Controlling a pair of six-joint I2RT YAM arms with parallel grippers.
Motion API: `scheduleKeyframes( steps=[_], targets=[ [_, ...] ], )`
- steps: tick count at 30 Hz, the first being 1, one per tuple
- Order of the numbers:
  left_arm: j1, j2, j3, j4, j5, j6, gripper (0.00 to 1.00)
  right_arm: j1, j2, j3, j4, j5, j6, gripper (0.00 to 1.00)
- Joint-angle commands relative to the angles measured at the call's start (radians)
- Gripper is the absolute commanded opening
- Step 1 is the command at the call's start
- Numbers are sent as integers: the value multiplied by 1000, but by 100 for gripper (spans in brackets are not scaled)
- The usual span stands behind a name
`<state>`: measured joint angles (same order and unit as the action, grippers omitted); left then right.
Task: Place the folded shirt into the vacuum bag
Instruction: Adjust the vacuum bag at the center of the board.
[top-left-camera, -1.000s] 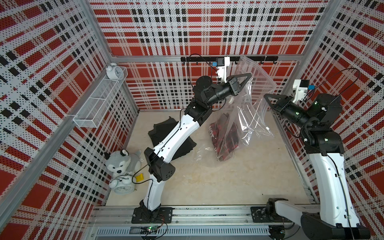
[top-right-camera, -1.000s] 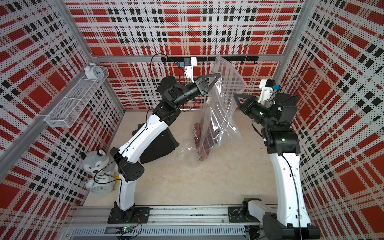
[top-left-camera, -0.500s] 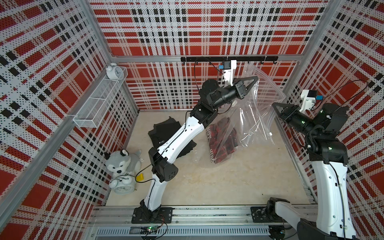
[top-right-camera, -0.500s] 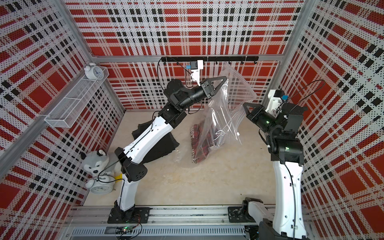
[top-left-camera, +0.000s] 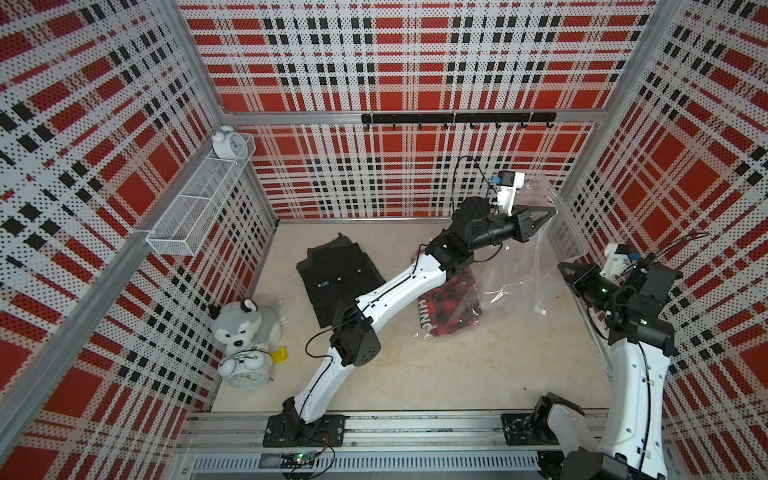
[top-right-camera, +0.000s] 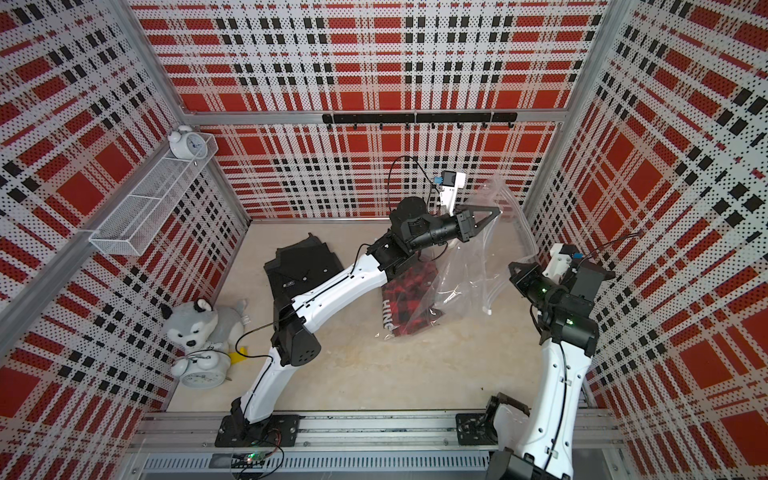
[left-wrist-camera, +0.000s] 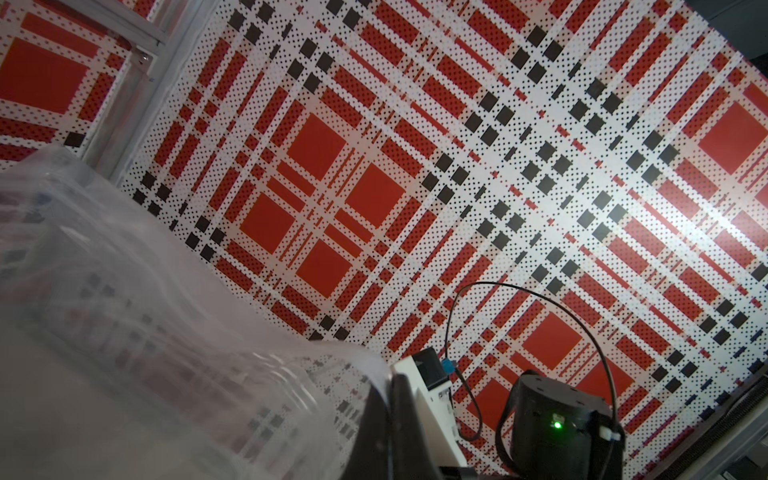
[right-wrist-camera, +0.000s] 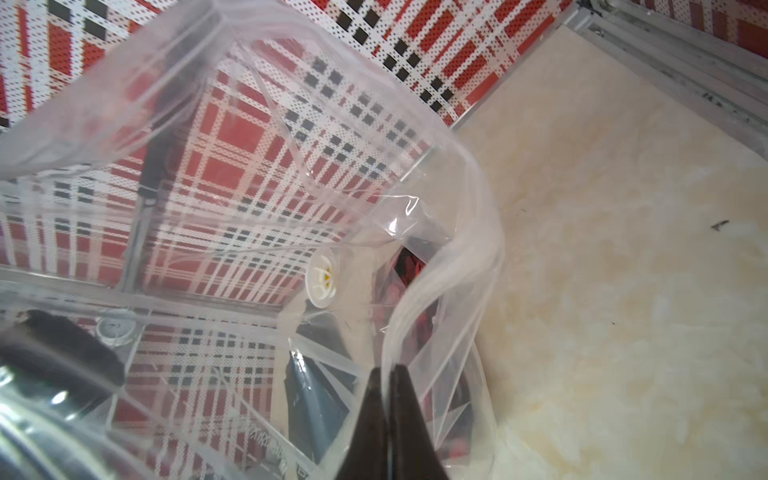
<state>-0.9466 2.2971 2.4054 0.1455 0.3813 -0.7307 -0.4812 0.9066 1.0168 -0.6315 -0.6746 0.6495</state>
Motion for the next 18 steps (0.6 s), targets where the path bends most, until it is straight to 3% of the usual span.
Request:
scheduleKeyframes(
  steps=[1,11,15,18],
  targets=[
    [6,30,-27,40,-36,20,0,-7,-3,-67,-5,17,-47,0],
    [42,43,-55,49,-18,17,0,7,-37,-257,136,-90,9,0],
    [52,-6,-57,25,-14,26,0,83,-42,-244,155,-132,36,0],
    [56,-50,-58,6,-15,42,0,151,-52,-188,111,-77,40,0]
  ],
)
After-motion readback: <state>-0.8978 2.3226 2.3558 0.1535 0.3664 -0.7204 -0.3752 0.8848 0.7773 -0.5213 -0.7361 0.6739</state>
